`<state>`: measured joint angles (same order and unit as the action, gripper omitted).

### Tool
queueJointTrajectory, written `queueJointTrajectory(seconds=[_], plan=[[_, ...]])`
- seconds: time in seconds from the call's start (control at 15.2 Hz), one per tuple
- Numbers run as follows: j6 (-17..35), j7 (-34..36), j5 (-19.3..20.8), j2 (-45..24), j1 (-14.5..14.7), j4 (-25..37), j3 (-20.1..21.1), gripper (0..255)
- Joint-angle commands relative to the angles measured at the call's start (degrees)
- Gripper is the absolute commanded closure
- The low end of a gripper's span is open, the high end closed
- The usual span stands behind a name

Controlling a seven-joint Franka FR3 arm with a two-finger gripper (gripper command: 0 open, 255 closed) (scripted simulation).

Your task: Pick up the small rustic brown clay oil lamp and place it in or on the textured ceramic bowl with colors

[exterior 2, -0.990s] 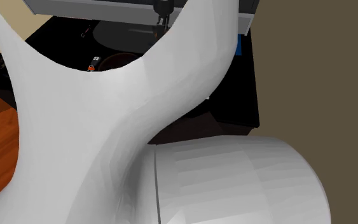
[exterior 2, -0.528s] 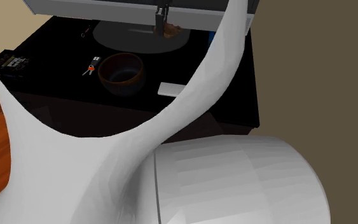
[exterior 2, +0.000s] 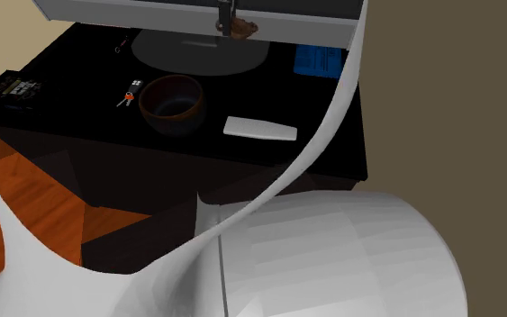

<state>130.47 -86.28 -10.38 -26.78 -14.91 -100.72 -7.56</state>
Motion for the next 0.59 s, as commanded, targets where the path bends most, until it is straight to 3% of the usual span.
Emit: queueJointTrajectory(seconds=[0.0,0.53], plan=[[-1.13,0.21,0.23,0.82,0.06,0.33,-0.12,255],[4.41,7.41,2.12,10.52,5.99,-14.19,1.12,255]])
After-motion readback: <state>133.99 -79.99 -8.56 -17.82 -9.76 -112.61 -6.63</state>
